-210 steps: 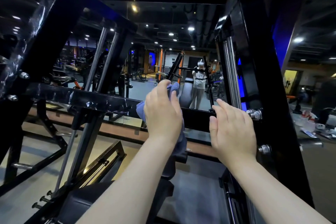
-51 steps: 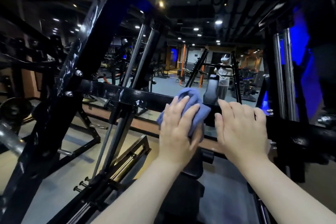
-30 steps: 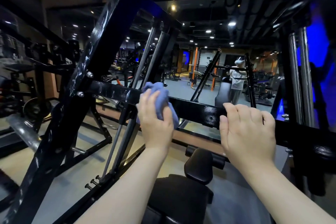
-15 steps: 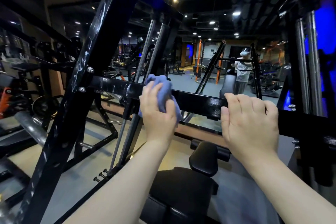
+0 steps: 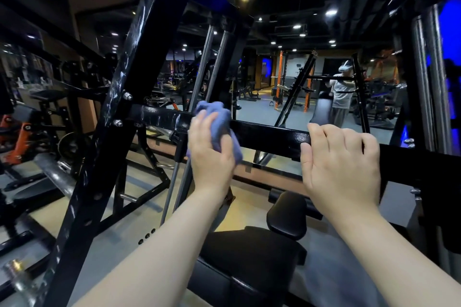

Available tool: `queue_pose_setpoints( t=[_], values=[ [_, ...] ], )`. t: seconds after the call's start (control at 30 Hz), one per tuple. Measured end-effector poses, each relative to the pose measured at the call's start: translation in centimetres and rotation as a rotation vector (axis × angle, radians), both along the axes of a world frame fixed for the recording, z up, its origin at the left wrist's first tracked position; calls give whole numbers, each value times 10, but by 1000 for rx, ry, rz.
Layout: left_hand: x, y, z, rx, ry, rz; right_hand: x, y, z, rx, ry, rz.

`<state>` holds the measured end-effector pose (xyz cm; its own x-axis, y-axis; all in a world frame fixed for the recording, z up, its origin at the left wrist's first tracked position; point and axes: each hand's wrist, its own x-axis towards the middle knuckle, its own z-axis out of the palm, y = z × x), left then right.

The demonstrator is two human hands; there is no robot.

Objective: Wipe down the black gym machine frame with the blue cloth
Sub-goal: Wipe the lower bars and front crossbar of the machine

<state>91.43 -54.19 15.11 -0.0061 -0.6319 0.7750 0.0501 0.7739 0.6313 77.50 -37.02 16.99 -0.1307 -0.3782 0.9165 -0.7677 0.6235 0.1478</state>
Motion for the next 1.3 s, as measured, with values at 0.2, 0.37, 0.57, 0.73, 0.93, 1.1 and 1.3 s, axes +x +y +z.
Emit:
queue_pose_setpoints(
  t=[0.2, 0.37, 0.57, 0.73, 0.93, 1.1, 1.3],
  values=[
    [-30, 39, 18, 139, 20, 114, -2, 2, -2, -16, -9, 6],
    [-32, 60, -11, -479, -244, -12, -1, 1, -4, -35, -7, 17],
    [5, 6, -11, -83, -125, 0, 0, 0, -4, -39, -37, 20],
    [2, 1, 6, 120, -14, 112, 6, 0, -6, -78, -62, 33],
    [11, -3, -9, -460, -309, -32, 44, -49, 11, -43, -74, 66],
    [36, -42, -11, -114, -144, -15, 47, -76, -1, 29, -41, -27],
    [16, -16, -6, -72, -157, 47, 44, -76, -4, -12, 0, -52]
  ],
)
